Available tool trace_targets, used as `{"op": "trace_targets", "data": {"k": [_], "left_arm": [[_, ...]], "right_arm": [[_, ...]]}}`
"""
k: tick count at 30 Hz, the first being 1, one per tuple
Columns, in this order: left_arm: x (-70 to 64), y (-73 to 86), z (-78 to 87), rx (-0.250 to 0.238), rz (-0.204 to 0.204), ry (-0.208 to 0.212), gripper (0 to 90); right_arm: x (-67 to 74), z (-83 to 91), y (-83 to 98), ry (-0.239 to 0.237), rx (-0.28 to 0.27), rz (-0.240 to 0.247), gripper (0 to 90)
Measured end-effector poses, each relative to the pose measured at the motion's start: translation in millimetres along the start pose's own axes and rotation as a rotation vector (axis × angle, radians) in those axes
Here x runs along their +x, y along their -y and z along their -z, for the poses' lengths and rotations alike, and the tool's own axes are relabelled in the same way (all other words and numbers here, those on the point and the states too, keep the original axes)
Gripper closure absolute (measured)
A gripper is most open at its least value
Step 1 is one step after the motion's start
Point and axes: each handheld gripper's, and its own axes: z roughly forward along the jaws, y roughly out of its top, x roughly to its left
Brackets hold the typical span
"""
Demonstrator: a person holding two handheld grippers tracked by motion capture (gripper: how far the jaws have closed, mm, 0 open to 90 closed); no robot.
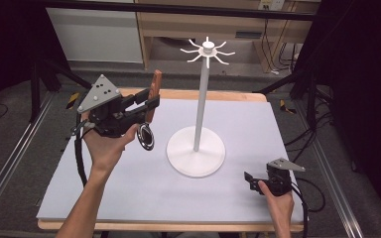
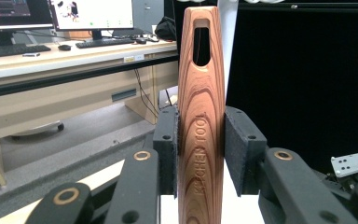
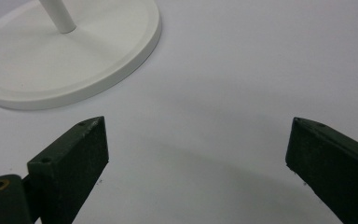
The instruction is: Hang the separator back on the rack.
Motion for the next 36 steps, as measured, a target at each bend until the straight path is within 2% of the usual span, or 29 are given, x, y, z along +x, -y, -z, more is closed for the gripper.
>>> {"op": "trace_targets", "data": {"k": [13, 36], "left_arm": [[-7.2, -13.0, -12.0, -0.011, -0.007, 0.024, 67.5], [-17.4, -31.8, -32.3, -0.001, -0.03, 0.032, 67.5]], "right_arm": [[-0.7, -0.2, 0.0, -0.001, -0.002, -0.006, 6.2], [-1.7, -0.4, -0.1, -0.006, 0.001, -0.01, 6.2]]}}
